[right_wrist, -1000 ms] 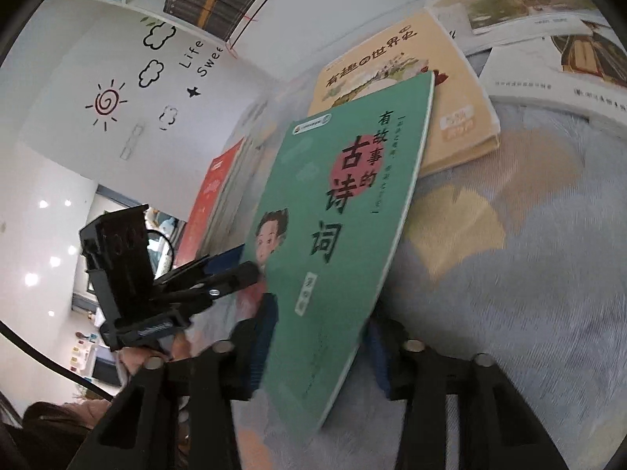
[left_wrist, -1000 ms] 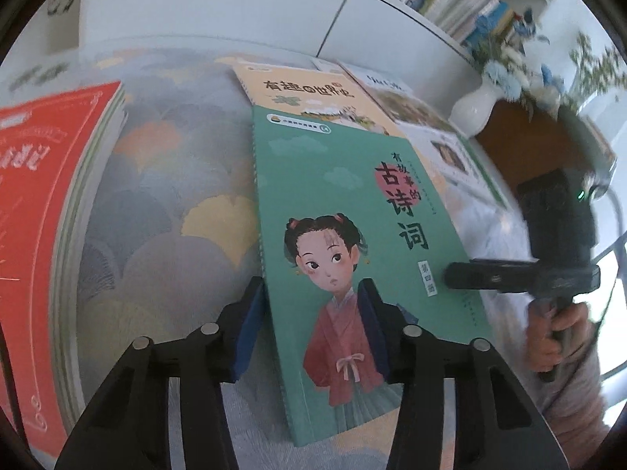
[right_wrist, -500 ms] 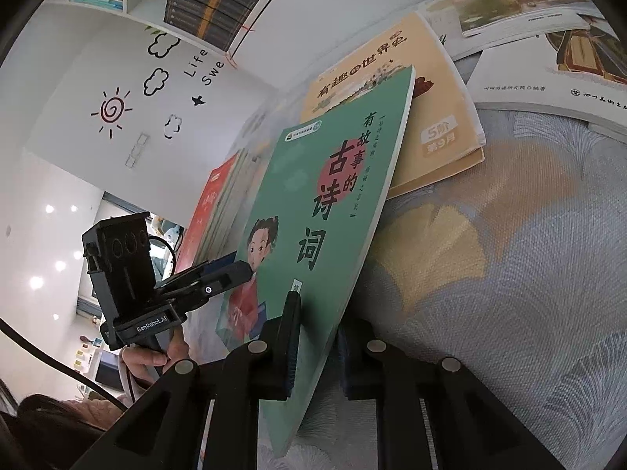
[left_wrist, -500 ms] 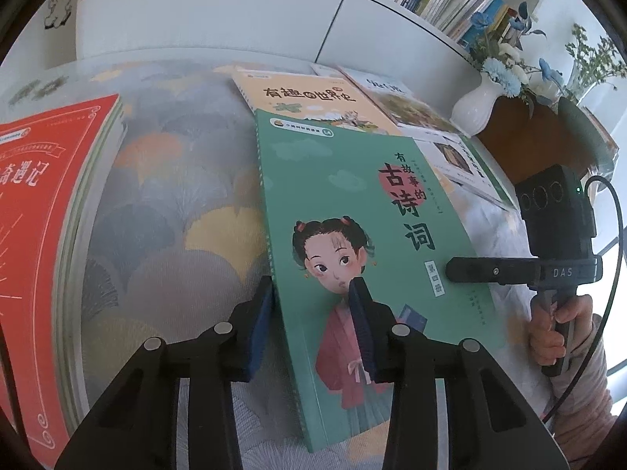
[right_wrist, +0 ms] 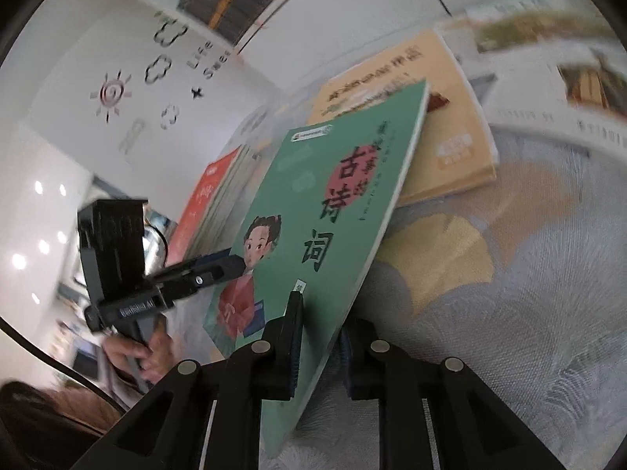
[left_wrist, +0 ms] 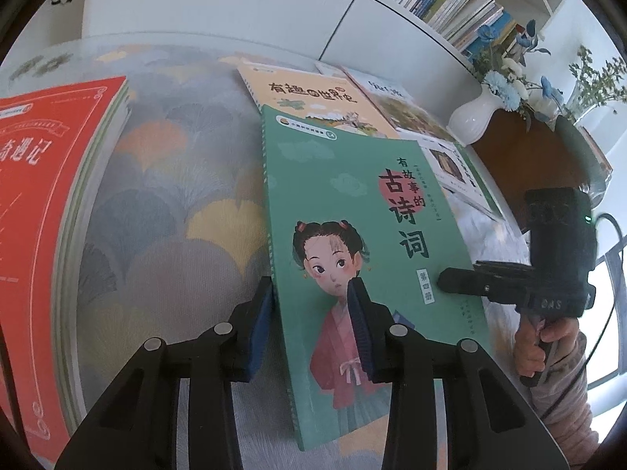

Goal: Organize books

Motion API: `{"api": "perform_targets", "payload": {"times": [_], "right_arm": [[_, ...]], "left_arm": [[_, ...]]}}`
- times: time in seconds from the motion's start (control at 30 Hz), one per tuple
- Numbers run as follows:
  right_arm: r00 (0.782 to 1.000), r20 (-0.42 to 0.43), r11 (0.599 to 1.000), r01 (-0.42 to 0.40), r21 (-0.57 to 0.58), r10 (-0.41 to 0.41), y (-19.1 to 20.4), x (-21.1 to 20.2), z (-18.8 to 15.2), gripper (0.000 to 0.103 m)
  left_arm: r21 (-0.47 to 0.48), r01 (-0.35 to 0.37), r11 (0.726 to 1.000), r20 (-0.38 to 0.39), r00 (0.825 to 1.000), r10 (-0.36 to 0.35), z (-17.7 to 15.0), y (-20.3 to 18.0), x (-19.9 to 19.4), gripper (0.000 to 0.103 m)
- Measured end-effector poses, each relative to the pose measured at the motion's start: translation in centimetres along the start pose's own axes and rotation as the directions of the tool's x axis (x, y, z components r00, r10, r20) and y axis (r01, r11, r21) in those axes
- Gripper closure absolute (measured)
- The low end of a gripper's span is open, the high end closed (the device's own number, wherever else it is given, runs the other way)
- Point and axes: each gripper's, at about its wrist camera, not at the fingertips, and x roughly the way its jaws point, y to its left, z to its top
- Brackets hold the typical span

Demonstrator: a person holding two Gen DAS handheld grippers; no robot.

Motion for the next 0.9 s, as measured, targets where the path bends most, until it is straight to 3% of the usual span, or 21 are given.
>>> {"api": "perform_targets", "payload": {"times": [0.1, 0.37, 0.6, 0.9], "right_arm": [[1.0, 0.018, 1.0, -0.006, -0.012, 0.006, 1.4, -0.5, -0.2, 0.089], [0.997, 0.075, 0.997, 0.003, -0.08, 0.003, 5.3, -2.8, -1.1, 0.088], [0.992, 0.127, 0.989, 0.013, -0.144, 0.006, 8.6, -4.6, -0.7, 0.088], [0.987, 0.151, 0.985, -0.018, -0.172, 0.045, 11.9, -3.9, 2.2, 0.088]], "left_arm": [[0.009, -0.006, 1.0, -0.01, 1.0, 0.006, -0.3, -0.3, -0.3, 0.069], [-0.043, 0.08, 0.996, -0.007, 0.997, -0.08, -0.8, -0.2, -2.5, 0.069], [0.006, 0.064, 0.998, 0.054, 0.996, -0.064, -0.1, -1.5, -5.9, 0.069], [0.015, 0.036, 0.999, 0.151, 0.988, -0.038, 2.2, 0.6, -10.7, 0.069]]}}
